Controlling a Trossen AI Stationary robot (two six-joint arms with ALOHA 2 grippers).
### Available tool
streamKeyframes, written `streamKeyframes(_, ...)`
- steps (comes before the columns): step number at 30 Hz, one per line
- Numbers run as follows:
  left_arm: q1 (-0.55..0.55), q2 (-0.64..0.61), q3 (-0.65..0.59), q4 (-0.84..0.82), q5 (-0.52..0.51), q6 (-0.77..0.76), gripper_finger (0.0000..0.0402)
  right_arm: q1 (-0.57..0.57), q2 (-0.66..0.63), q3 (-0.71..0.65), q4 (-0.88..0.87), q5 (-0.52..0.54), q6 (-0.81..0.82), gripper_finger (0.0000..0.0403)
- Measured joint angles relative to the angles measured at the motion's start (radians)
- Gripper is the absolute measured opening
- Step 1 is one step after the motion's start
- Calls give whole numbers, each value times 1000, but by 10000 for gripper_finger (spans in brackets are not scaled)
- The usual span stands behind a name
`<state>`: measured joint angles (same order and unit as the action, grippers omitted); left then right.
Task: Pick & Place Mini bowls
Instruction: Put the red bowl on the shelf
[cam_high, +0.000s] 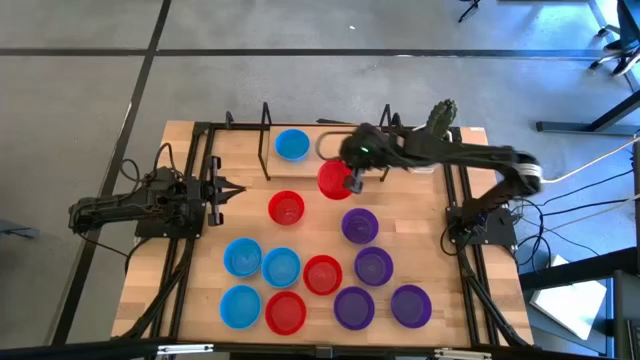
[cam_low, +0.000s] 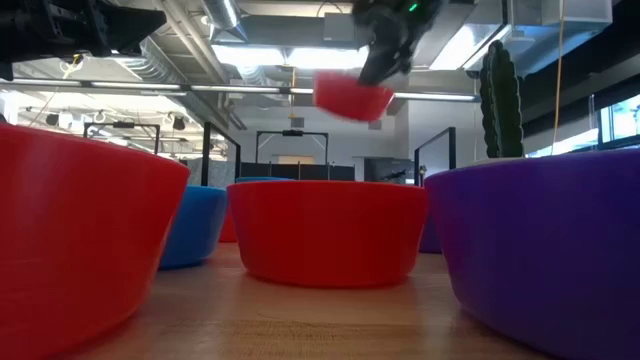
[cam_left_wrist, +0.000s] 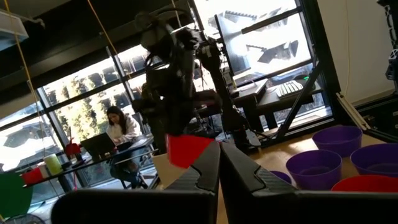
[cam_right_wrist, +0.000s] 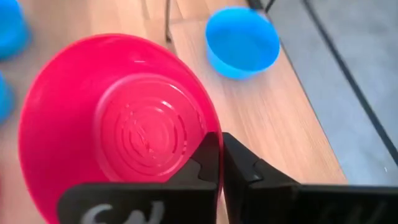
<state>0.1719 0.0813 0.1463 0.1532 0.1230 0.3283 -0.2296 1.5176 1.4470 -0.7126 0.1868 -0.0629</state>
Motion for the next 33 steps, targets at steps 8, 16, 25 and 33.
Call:
streamKeyframes(8,0,0,0,0,0,0,3,-137,219,193,-77,-81,-77,7)
streamKeyframes(16,0,0,0,0,0,0,6,-242,318,215,-69,-190,-78,4)
streamKeyframes(25,0,0,0,0,1,0,5,-273,406,215,-55,-200,-84,4)
streamKeyframes(33,0,0,0,0,1,0,4,-284,437,215,-47,-201,-75,4)
